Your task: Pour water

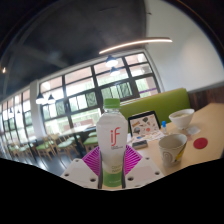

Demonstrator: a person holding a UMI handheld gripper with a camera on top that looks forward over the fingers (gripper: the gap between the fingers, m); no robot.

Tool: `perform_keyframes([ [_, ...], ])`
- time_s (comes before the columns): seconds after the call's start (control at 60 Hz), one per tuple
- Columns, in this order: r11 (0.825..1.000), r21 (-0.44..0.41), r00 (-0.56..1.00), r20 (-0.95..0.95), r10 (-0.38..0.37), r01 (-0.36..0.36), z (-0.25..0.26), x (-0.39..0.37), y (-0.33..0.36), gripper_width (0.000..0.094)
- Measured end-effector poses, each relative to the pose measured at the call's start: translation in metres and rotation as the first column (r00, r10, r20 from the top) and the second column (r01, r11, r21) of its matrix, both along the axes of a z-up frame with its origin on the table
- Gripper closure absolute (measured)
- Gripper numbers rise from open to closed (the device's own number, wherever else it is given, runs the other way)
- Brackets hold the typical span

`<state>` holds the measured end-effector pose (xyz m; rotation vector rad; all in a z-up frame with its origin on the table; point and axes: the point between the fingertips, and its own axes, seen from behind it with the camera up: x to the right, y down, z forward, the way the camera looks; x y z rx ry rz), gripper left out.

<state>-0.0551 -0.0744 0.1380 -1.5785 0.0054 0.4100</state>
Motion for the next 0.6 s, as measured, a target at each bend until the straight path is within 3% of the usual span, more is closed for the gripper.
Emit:
perform_keyframes([
  [0.117,0.997,0.001,0.891,-0.449,0.074,-0.082,0.045,0.022,0.024,0.0684],
  [0.267,0.993,-0.059,0.488,-0.873,0.000,-0.104,0.054,0.073,0.049,0.0686],
  [0.45,0.973,-0.067,-0.046,-0.996,-0.079,-0.221,0.046,0.084,0.081,0.0685],
  [0.6,0.963,-0.044,-0.321,-0.938,-0.131,-0.265,0.048,0.087,0.082,0.0685],
])
